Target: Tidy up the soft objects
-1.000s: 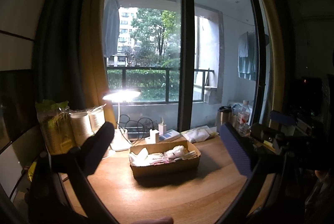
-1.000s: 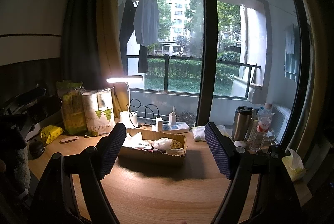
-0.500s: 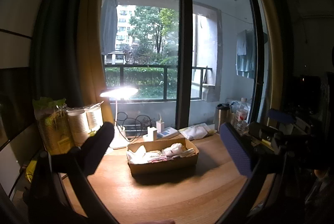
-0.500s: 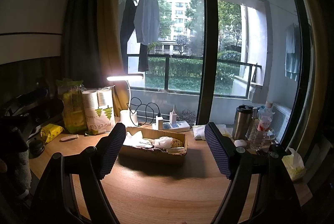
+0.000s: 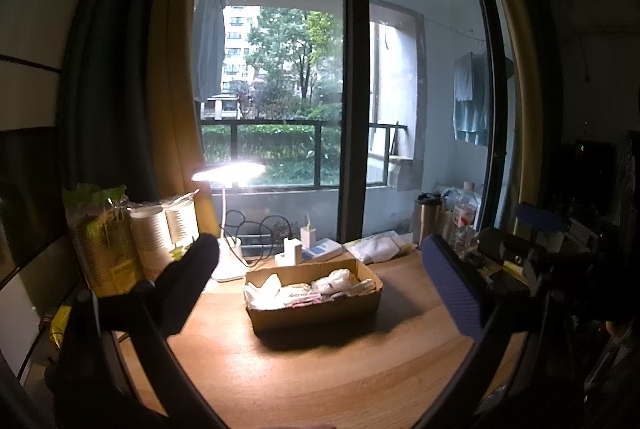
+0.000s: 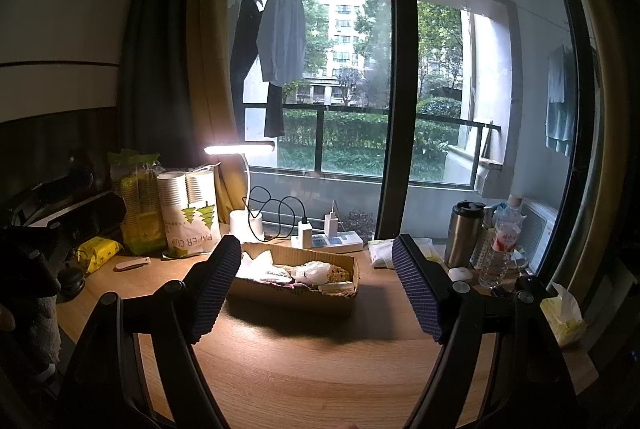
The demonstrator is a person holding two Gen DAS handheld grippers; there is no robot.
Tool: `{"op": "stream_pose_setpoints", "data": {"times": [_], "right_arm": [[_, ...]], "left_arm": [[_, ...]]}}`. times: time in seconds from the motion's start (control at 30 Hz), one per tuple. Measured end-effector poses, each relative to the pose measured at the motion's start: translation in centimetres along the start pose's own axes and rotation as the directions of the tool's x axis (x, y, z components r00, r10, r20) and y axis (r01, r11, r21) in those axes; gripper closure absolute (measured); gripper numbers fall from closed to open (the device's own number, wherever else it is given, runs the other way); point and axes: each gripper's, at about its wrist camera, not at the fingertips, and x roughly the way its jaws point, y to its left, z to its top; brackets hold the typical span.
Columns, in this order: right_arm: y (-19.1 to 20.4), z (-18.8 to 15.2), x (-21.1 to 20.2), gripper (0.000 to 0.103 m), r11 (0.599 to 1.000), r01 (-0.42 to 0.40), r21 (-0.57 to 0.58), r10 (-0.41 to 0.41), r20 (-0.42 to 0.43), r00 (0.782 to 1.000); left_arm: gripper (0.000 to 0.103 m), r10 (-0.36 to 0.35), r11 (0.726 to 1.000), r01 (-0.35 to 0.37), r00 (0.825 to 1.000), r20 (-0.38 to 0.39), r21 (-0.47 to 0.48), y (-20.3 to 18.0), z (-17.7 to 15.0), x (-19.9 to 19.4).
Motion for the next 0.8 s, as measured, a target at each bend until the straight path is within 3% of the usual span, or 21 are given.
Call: {"op": "stream_pose_setpoints", "data": {"times": [0.8], "right_arm": [[0.0, -0.1, 0.6, 0.022, 1.000, -0.004, -0.006, 0.004, -0.013, 1.000]], "left_arm": [[0.001, -0.005, 1.000, 0.005, 0.999, -0.038, 0.015, 0.6, -0.3, 1.3]]}}
